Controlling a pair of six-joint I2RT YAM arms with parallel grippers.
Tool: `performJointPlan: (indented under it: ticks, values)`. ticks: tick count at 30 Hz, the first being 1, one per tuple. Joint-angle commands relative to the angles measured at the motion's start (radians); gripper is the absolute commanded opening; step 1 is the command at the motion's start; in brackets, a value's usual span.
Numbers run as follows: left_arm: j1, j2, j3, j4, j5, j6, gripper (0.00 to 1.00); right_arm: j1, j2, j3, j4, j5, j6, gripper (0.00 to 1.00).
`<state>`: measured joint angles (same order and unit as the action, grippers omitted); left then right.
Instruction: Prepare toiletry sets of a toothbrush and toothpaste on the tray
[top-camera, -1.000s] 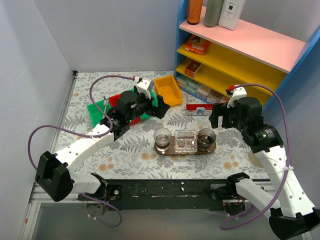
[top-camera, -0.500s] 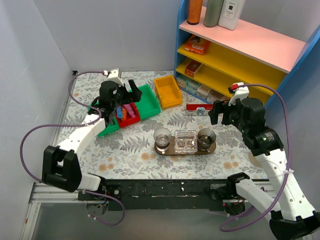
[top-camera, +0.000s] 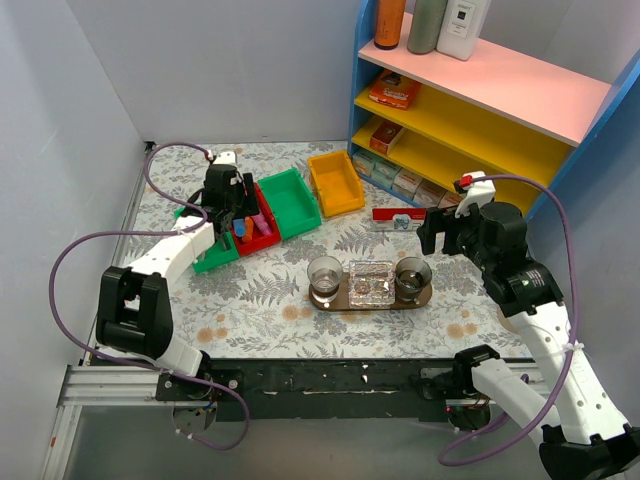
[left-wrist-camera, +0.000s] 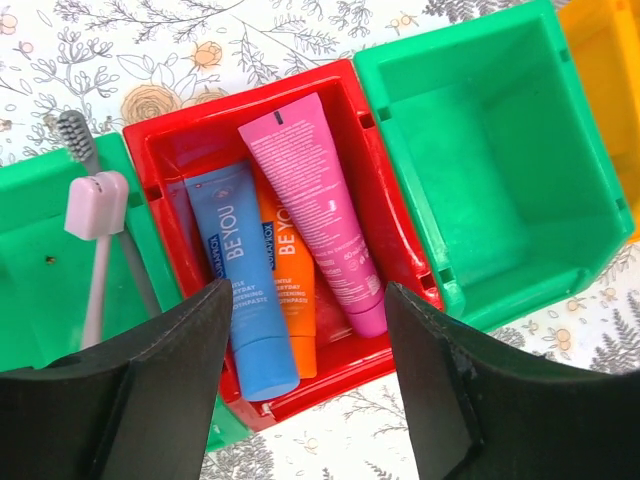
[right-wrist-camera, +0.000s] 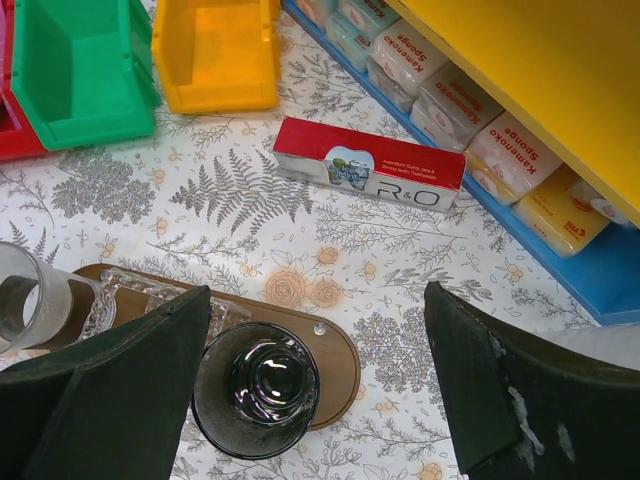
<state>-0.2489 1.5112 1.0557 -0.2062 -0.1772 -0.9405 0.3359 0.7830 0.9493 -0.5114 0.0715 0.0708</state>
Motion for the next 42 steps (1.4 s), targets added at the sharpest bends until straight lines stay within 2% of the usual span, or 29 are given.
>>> performJointPlan:
  ticks: [1,3,10,20,42]
  values:
    - [-0.007,0.001,0.055,-0.067,-0.030,0.058,0.59,0.000,-0.008,-0.010,0.060,0.004,-0.009,0.94]
    - [-0.016,0.010,0.059,-0.097,-0.054,0.071,0.54,0.000,-0.008,-0.017,0.065,-0.002,-0.006,0.93]
    - [-0.124,0.027,0.049,-0.116,-0.228,0.132,0.53,0.000,-0.008,-0.027,0.070,-0.015,-0.005,0.93]
    - [-0.150,0.080,0.056,-0.145,-0.370,0.164,0.48,0.000,-0.034,-0.041,0.076,-0.021,-0.003,0.93]
    - [-0.176,0.119,0.040,-0.157,-0.409,0.186,0.48,0.000,-0.054,-0.050,0.056,0.010,-0.011,0.93]
